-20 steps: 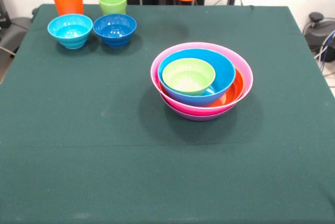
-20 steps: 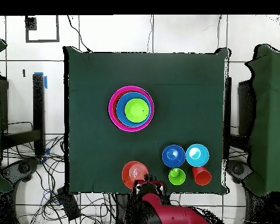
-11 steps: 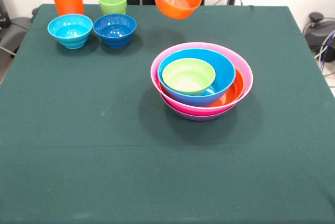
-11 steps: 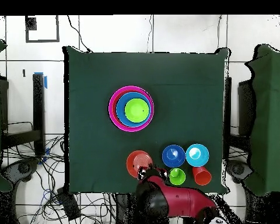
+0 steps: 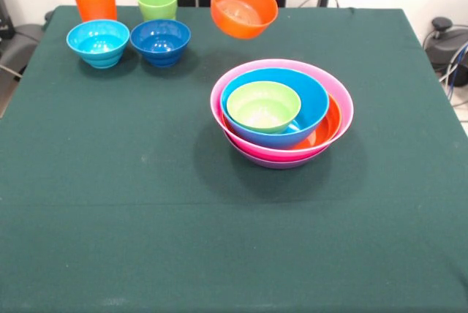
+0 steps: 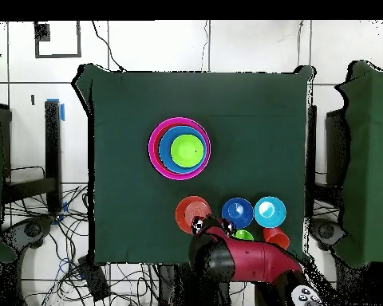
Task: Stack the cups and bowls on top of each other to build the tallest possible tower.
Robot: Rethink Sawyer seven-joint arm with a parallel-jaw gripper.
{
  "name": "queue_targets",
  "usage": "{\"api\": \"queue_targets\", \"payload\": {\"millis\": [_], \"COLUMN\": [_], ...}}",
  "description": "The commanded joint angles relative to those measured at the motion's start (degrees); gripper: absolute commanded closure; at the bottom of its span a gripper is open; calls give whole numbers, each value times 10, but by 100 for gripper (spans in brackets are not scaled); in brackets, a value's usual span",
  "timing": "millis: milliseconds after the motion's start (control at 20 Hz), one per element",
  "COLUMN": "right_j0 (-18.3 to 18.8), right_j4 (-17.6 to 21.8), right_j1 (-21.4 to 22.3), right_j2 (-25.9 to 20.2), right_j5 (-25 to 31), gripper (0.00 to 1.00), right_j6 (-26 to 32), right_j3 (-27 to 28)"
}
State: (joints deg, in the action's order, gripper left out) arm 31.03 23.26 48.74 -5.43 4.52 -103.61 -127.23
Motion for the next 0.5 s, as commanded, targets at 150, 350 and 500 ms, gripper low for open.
{"api": "queue_targets", "payload": {"millis": [150,350,500], "right_j0": [-5,-1,3], "right_j4": [-45,-52,-53], "right_j1": [37,53,64], "right_j2": [-64,-68,-72], "right_j5": [111,123,128], "gripper": [100,100,100], "right_j6": [-36,-31,-26], "right_j3": [2,-7,-12]}}
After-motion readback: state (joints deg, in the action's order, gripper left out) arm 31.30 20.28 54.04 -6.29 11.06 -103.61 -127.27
